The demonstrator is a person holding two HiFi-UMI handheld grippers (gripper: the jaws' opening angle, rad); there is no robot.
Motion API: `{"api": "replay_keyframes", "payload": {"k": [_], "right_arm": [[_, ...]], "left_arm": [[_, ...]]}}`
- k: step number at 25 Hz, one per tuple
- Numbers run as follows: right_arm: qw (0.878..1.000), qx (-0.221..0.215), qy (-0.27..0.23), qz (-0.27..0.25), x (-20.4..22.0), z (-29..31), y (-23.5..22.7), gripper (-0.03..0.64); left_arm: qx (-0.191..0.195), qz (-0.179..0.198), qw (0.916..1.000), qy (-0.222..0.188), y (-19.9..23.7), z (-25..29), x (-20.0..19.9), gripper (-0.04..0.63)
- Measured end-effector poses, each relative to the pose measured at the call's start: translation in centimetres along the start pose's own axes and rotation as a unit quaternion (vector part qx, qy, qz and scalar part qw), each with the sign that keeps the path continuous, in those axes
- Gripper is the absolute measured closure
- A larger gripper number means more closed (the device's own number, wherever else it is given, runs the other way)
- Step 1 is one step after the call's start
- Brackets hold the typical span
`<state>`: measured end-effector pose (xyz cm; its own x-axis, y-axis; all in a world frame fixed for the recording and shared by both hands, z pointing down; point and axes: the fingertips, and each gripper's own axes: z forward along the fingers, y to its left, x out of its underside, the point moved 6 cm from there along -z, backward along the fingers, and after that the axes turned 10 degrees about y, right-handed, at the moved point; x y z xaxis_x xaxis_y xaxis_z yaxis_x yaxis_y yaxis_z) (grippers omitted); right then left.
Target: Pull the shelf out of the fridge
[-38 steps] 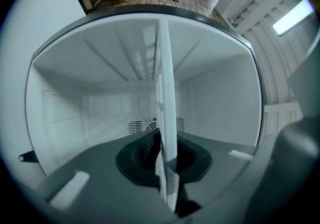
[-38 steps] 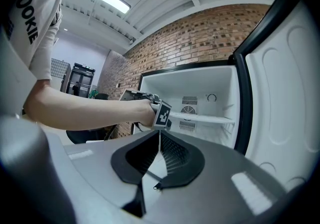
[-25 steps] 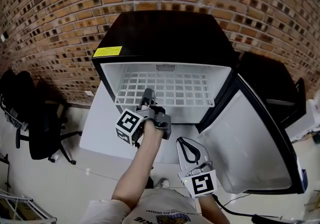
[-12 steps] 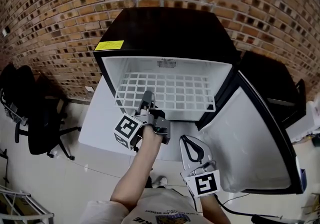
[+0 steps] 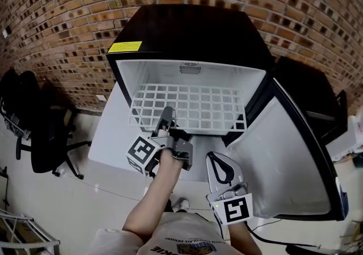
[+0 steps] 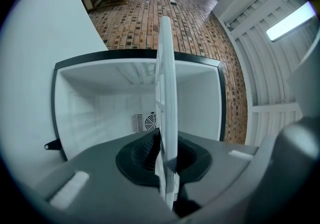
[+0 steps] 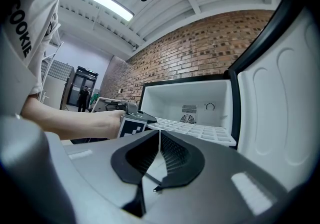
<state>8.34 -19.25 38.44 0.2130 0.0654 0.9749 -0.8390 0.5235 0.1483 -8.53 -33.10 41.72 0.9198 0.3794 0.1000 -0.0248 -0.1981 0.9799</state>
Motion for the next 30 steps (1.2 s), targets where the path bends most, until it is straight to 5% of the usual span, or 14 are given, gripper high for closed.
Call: {"api": "replay_keyframes", "payload": {"k": [30], "right_arm": [[1.000, 0.005, -0.013, 0.000, -1.0, 0.2, -0.3, 0.601]], "left_arm": [[0.009, -0.015, 0.9993, 0.034, -0.6, -2.0, 0.8, 0.577]]}}
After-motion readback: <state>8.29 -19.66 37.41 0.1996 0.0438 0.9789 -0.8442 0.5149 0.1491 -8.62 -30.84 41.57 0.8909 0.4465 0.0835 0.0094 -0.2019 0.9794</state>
